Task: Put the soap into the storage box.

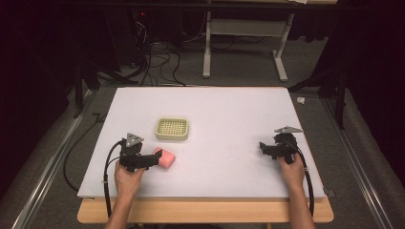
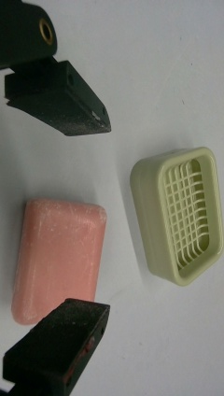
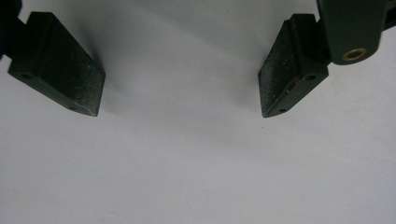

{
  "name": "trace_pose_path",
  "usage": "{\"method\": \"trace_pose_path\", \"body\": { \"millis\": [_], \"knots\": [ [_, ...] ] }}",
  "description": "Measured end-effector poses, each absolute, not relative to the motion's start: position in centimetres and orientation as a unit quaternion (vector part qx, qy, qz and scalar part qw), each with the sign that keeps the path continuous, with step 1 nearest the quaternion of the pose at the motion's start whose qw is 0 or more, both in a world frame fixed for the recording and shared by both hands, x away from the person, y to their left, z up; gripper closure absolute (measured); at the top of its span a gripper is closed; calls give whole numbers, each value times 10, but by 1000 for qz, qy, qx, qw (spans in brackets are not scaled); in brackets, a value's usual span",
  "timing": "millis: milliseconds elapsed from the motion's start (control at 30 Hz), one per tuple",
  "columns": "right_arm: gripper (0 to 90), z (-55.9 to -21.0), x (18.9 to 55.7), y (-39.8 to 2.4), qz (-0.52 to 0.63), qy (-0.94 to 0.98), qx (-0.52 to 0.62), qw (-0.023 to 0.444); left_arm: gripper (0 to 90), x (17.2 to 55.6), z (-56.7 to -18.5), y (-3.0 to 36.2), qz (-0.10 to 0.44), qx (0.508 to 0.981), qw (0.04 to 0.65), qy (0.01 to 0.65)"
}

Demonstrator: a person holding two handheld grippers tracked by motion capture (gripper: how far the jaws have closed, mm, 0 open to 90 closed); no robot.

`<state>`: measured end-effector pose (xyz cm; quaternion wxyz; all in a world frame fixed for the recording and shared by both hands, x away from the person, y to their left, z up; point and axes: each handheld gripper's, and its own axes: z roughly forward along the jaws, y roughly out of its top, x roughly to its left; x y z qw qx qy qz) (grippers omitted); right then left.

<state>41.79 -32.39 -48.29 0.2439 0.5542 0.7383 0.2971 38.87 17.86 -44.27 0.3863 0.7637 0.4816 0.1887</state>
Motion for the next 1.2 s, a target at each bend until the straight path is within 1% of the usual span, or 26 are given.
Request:
{"method": "trace_pose_path", "body": {
  "millis": [367, 500, 1000, 1200],
  "knots": [
    [153, -483, 418, -324, 297, 738, 554, 244, 107, 383, -448, 164, 181, 777, 383, 467],
    [153, -483, 418, -324, 297, 738, 554, 244, 77, 384, -452, 159, 176, 782, 376, 464],
    [153, -483, 418, -324, 297, 738, 555, 244, 19, 388, -465, 150, 173, 802, 345, 456],
    [153, -483, 418, -324, 297, 738, 555, 244, 18, 390, -469, 147, 172, 808, 335, 454]
  ]
}}
